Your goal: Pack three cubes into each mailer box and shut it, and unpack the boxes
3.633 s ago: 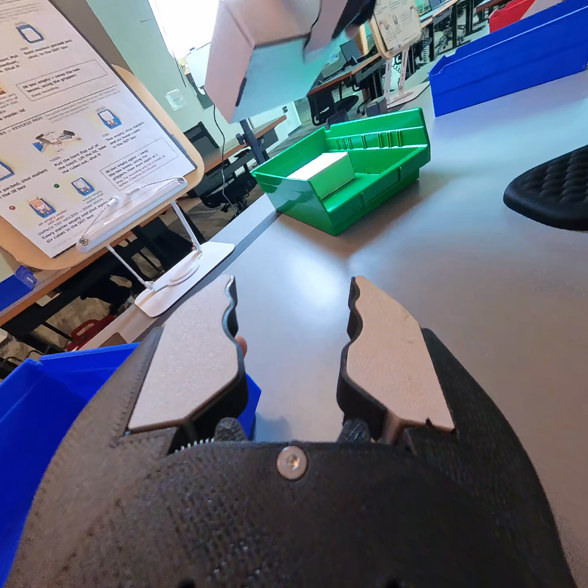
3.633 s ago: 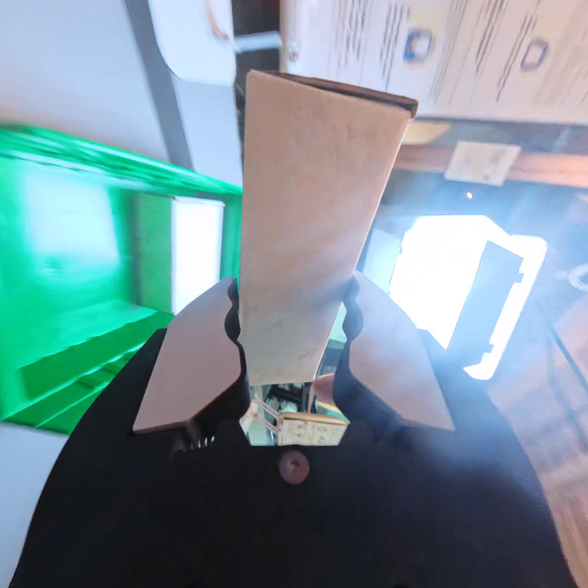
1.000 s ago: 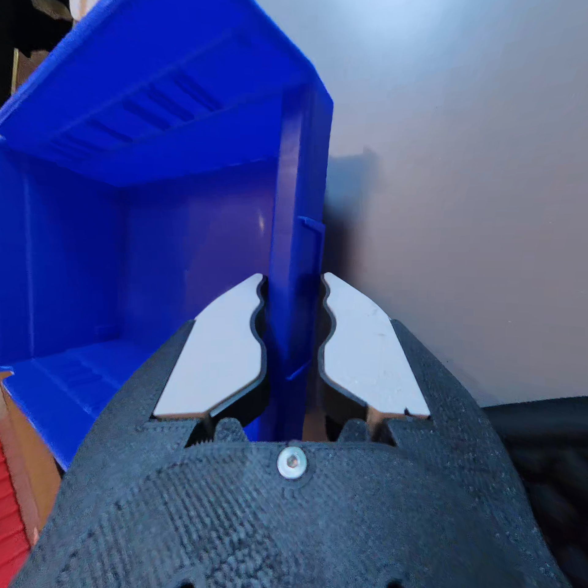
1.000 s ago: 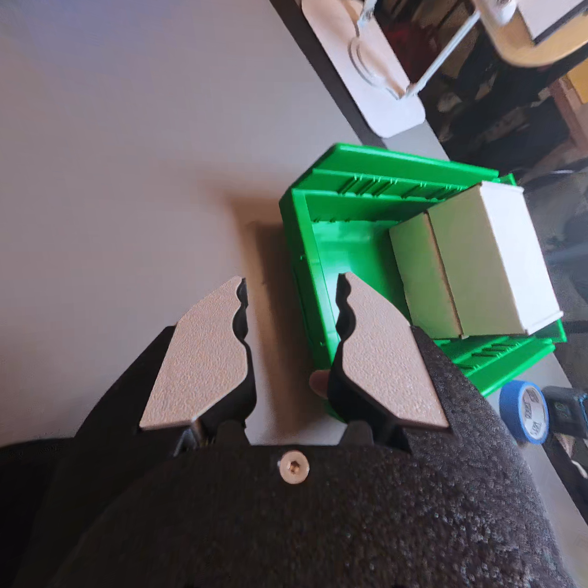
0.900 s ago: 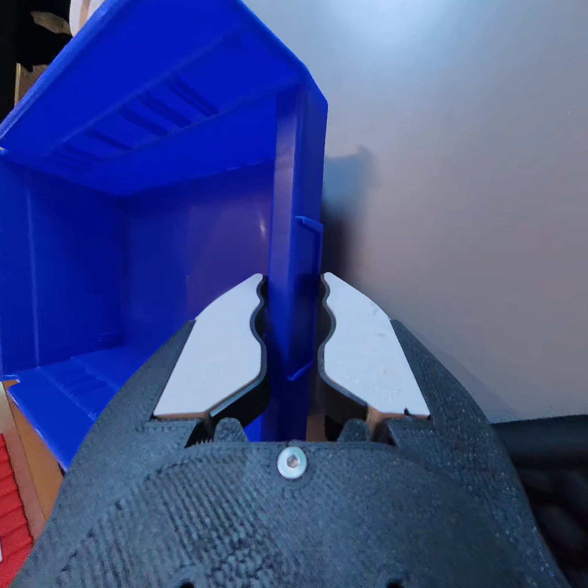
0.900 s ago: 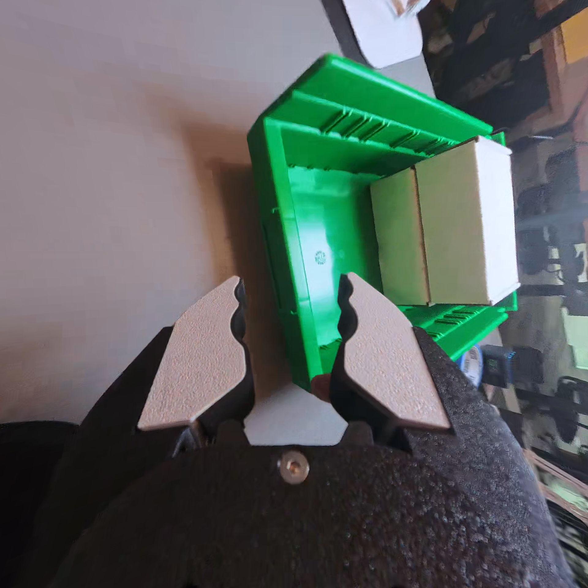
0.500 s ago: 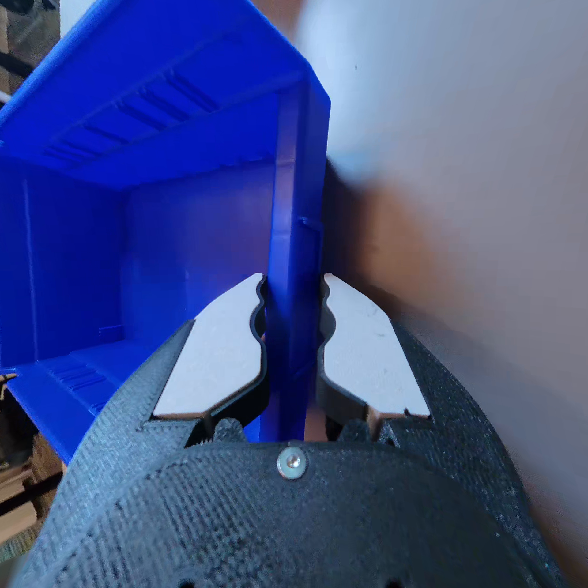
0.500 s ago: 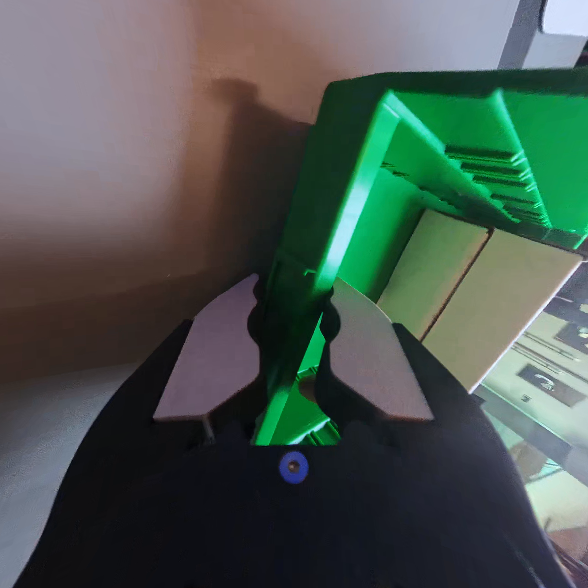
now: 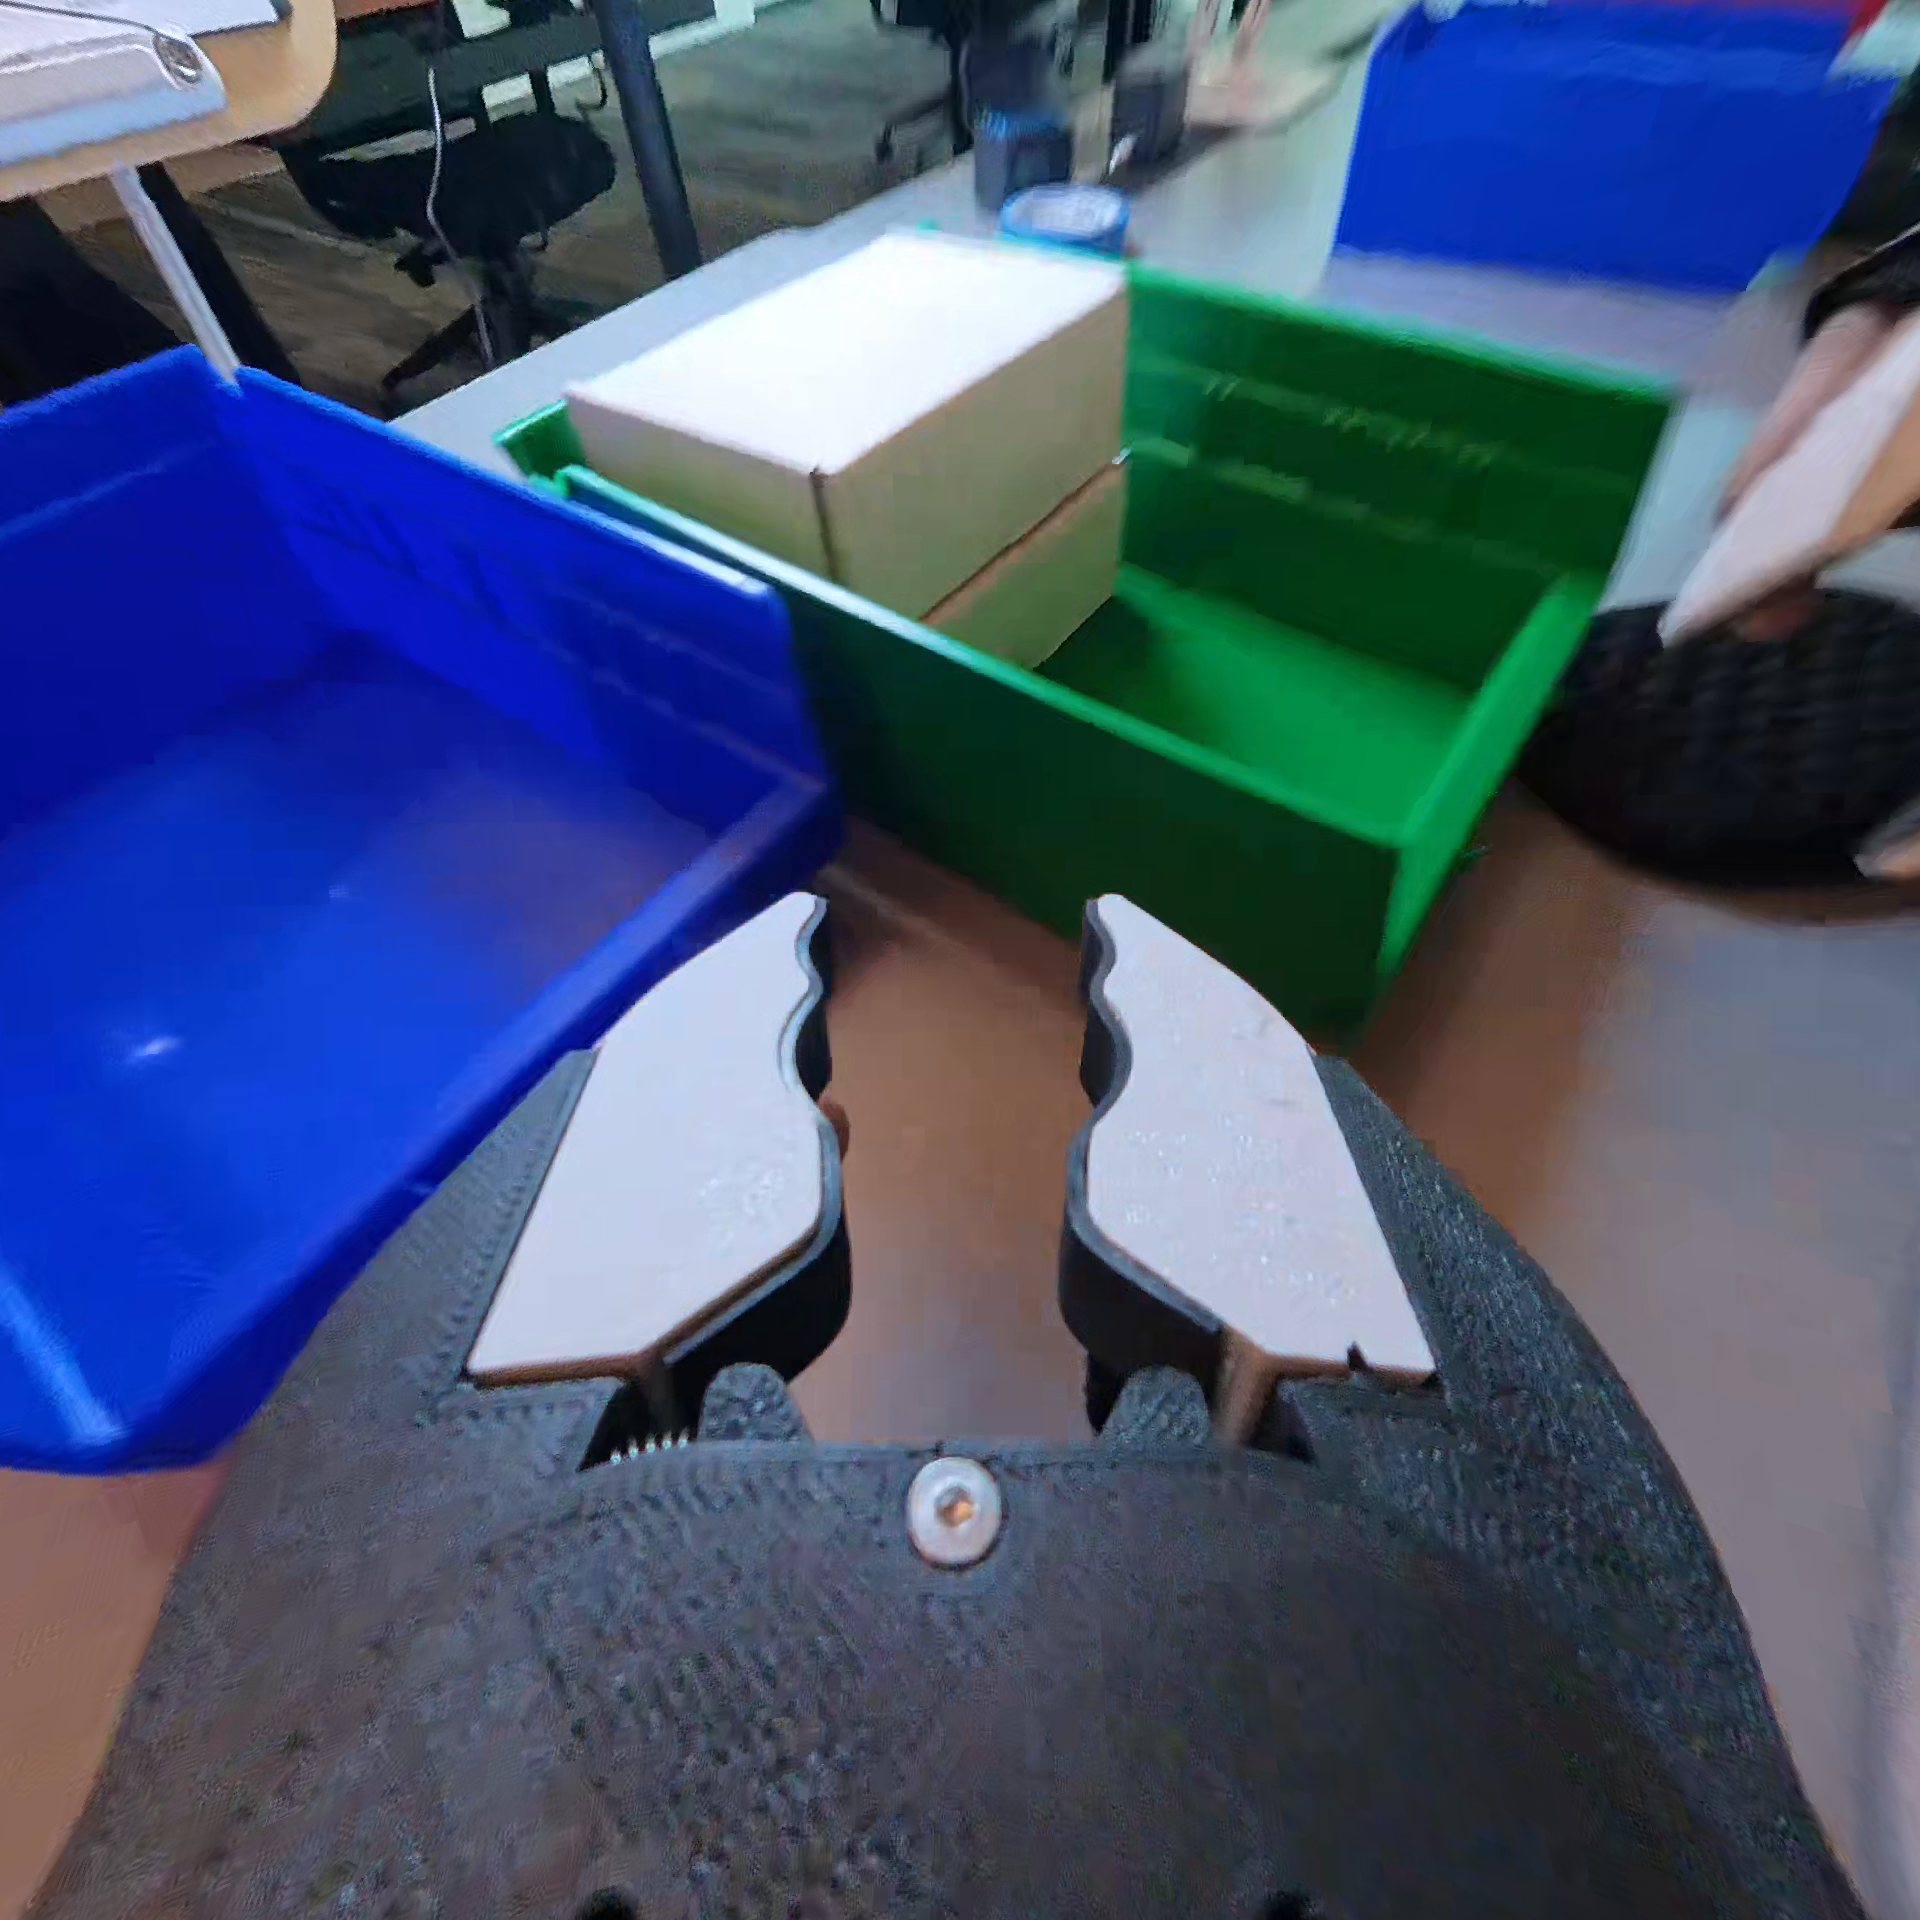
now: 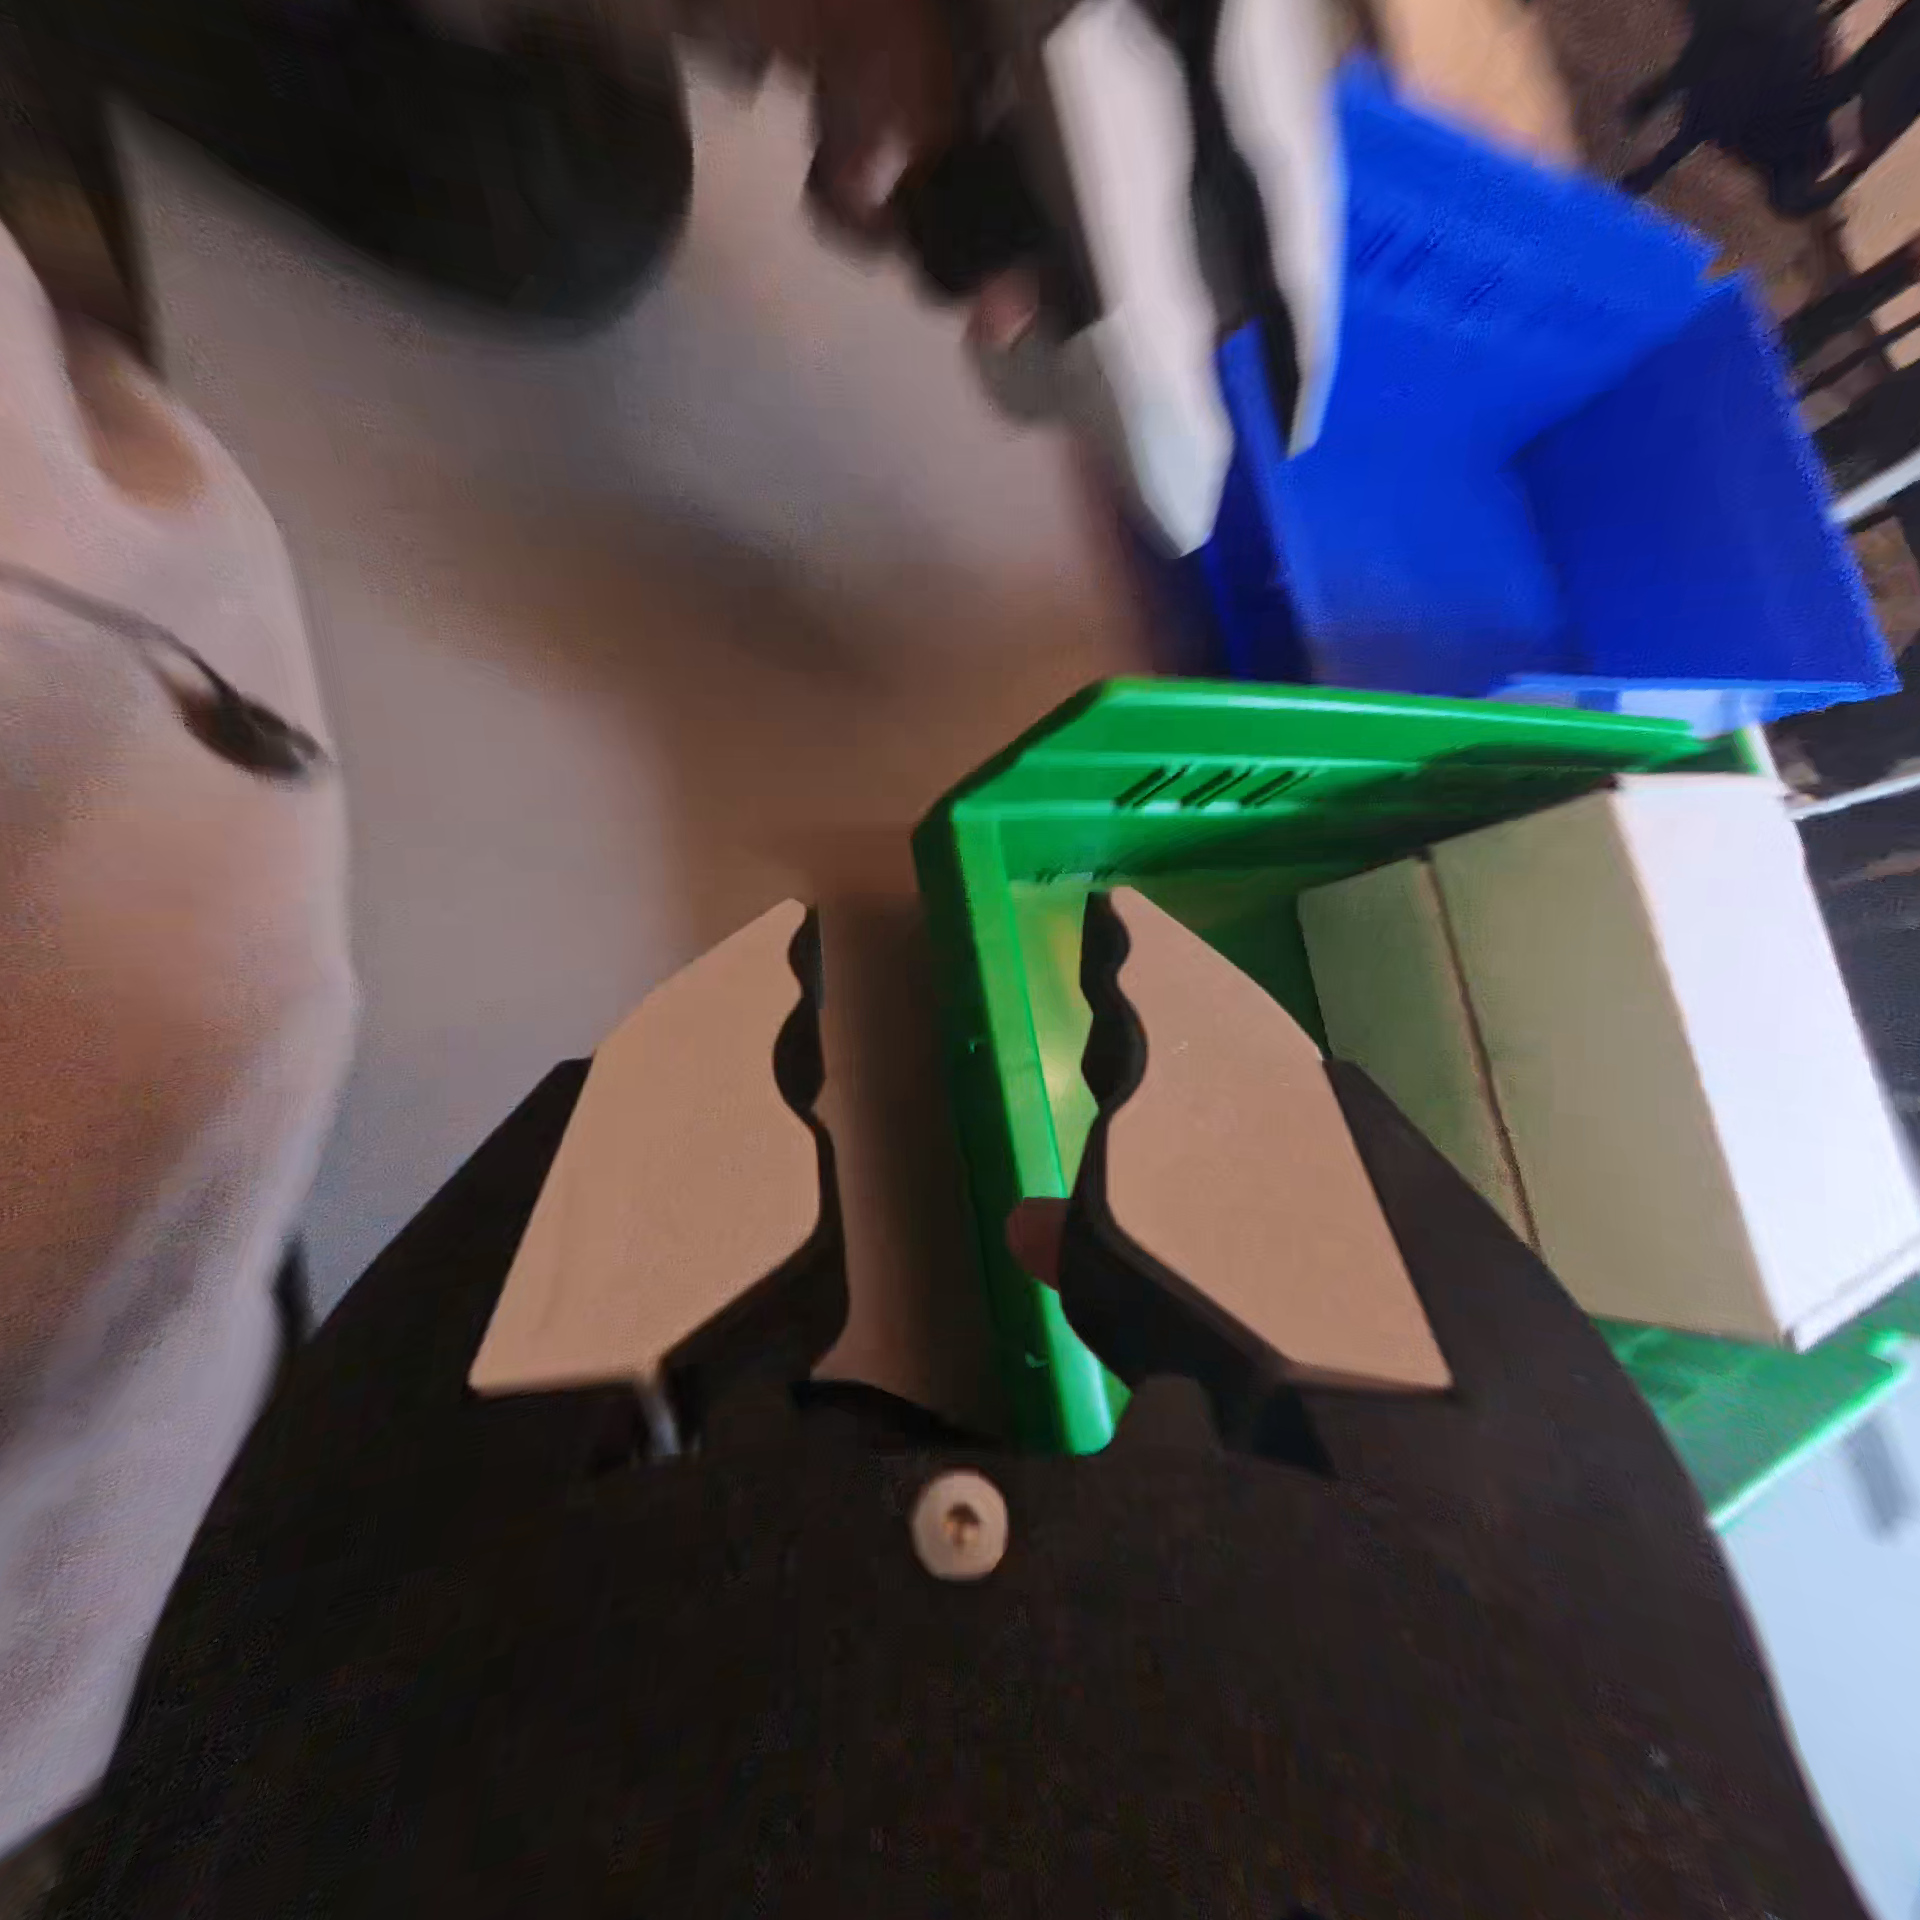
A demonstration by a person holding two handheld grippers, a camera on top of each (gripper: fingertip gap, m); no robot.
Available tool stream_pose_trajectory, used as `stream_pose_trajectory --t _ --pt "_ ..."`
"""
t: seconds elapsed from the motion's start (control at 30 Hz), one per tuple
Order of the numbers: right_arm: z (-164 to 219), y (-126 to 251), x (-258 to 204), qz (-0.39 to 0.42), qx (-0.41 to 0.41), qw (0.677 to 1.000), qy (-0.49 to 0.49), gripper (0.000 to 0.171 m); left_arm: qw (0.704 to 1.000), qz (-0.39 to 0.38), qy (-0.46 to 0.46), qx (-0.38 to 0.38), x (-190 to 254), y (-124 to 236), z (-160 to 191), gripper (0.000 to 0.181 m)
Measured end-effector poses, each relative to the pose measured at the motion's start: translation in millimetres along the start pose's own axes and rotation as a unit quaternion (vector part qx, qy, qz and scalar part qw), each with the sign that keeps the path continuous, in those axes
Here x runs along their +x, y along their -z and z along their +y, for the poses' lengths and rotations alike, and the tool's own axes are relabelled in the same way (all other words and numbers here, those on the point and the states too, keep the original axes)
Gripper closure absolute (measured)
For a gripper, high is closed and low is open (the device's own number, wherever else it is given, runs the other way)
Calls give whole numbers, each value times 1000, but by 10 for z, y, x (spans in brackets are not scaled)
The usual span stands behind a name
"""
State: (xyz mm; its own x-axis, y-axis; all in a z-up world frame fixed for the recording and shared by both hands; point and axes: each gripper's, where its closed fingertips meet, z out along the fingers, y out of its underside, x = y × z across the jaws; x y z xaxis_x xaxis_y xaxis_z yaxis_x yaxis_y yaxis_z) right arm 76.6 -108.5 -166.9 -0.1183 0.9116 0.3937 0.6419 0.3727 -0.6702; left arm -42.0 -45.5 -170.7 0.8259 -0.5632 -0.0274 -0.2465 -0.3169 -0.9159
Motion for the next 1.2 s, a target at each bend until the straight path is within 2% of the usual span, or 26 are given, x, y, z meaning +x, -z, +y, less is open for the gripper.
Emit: stream_pose_trajectory --t 0.03,0.1,0.17,0.23,0.3,0.4,0.47,0.5,0.67,0.8,0.9,0.93,1.07,1.2 --pt "-102 213 93 21 52 997 -53 126 999 7 27 22 137 79 -30 136" --pt "38 625 464 125 106 977 -136 125 996 20 69 47 399 183 -43 131" --pt "511 957 793 239 105 942 -210 123 993 18 98 66 600 232 -58 128" --pt "1020 1092 912 292 85 909 -284 117 989 5 122 87 729 182 -85 127" --pt "1310 987 858 265 79 894 -354 111 988 -26 130 82 757 -18 -47 120" --pt "1450 706 831 239 72 889 -385 114 985 -39 159 59 778 -410 41 115" --pt "1476 553 893 253 56 894 -365 129 982 -64 173 39 698 -612 144 127" --pt "1454 489 914 253 54 898 -356 146 982 -66 175 36 676 -657 157 129" --pt "1422 474 961 314 20 899 -305 151 983 -90 157 25 579 -641 131 143" --pt "1205 753 909 378 35 889 -256 153 985 -98 131 62 609 -511 -68 152" --pt "870 975 929 401 60 886 -224 155 981 -120 107 104 546 -239 -363 157" --pt "708 1054 955 413 66 888 -193 160 979 -131 97 124 495 -84 -496 159" --pt "-6 1021 1041 391 118 899 -157 159 962 -194 70 178 220 689 -914 166" --pt "-684 707 1039 354 178 909 -131 160 949 -256 35 184 8 1491 -976 166"
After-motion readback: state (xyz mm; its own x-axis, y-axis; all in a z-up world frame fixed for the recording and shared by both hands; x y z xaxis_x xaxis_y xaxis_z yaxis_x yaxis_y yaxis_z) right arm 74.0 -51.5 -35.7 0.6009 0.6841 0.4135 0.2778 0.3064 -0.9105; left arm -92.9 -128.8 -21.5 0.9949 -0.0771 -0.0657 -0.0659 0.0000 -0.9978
